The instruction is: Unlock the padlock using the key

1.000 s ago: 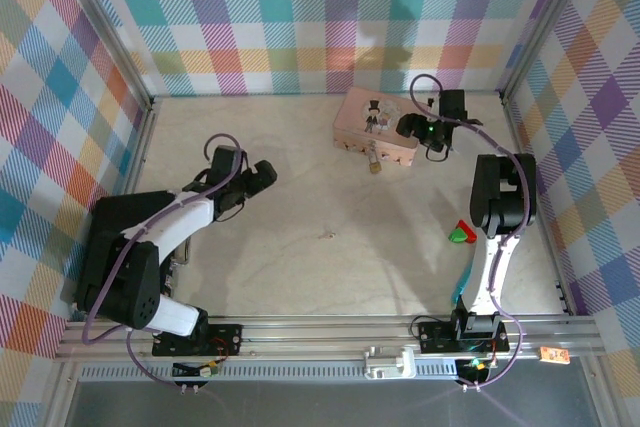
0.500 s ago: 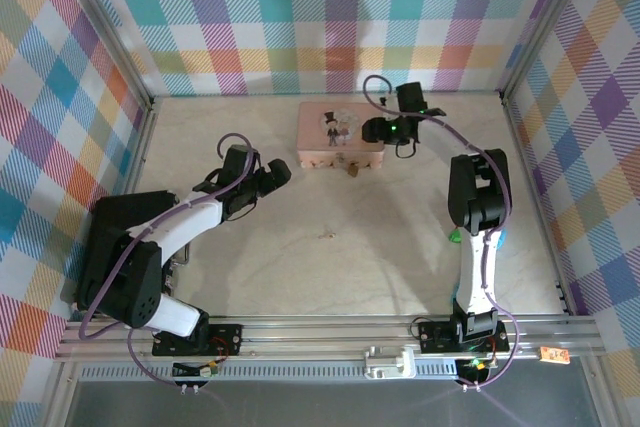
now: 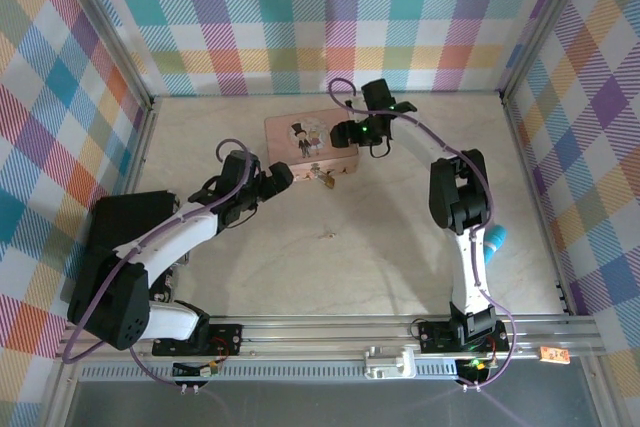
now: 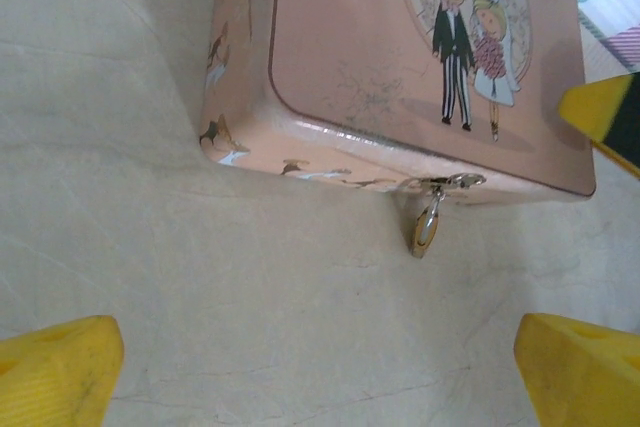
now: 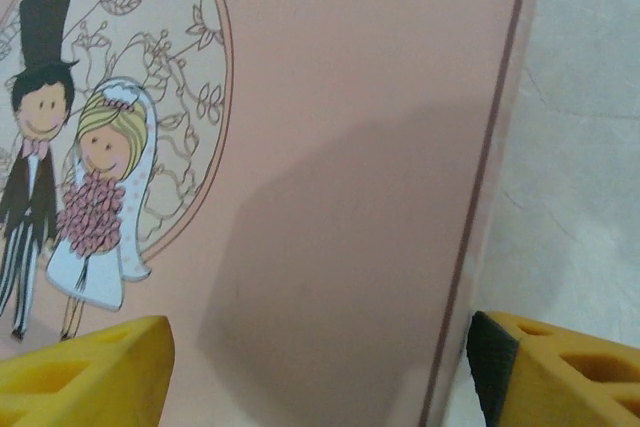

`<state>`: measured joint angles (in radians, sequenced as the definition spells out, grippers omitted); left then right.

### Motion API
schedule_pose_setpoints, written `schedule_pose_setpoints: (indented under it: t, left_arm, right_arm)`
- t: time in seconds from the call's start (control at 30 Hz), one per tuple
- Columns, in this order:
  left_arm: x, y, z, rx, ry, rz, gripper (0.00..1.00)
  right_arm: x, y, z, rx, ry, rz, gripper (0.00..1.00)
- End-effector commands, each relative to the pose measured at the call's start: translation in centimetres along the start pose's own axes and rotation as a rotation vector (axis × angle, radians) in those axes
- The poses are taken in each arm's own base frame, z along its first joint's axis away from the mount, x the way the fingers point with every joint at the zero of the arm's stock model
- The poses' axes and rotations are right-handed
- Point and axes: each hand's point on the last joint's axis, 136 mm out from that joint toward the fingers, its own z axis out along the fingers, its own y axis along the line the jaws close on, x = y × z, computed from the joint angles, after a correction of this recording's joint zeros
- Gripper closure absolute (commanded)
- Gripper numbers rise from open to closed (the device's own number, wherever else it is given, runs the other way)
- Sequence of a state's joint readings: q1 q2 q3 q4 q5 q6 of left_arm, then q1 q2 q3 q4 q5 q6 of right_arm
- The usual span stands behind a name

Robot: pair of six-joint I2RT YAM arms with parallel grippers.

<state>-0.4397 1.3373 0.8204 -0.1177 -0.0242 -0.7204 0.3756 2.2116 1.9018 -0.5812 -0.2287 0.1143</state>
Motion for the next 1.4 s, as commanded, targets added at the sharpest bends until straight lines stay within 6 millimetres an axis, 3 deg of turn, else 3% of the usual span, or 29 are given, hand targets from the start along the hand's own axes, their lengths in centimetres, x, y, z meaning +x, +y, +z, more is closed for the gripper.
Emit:
schedule_pose_setpoints:
  t: [0.0,0.1,0.23,0.43,0.57,0.73,0.9,1.13,1.37]
  left_arm:
    - [-0.3,0.1,-0.7,-0.001,-0.037,-0.026,0.00]
    - [-0.9,0.2,-0.8,-0.006,-0.070,-0.046,0.00]
    - [-1.9,0.4,-1.1,-0.022,-0.117,-0.067,0.00]
    - [-2.1,1.7,-0.6,-0.045,-0.146,-0.167,0.00]
    - [-1.9,2.3,-0.1,-0.049,-0.151,-0.211,0.00]
    - [-1.5,2.6,0.1,-0.064,-0.132,-0.211,0.00]
    - [-1.5,2.7,-0.4,-0.066,-0.137,-0.197,0.00]
    - [-1.7,3.2,-1.2,-0.080,-0.155,-0.168,0.00]
    - [-1.5,3.5,-1.4,-0.082,-0.160,-0.172,0.00]
  right_arm:
    - [-0.6,2.1,-6.2,0.005,-0.044,-0.034,0.21]
    - [1.8,3.3,-8.7,-0.003,-0.034,-0.027,0.20]
    - [7.0,5.0,-10.1,-0.017,0.033,-0.006,0.22]
    - [15.6,8.1,-9.2,-0.032,0.165,0.007,0.30]
    - [19.2,9.9,-7.2,-0.019,0.225,0.023,0.35]
    - [21.5,10.2,-3.7,0.049,0.290,0.107,0.46]
    - [22.3,9.8,-1.2,0.137,0.282,0.181,0.50]
    - [22.4,10.7,0.3,0.084,0.240,0.264,0.58]
    - [25.0,10.4,0.8,0.134,0.290,0.294,0.64]
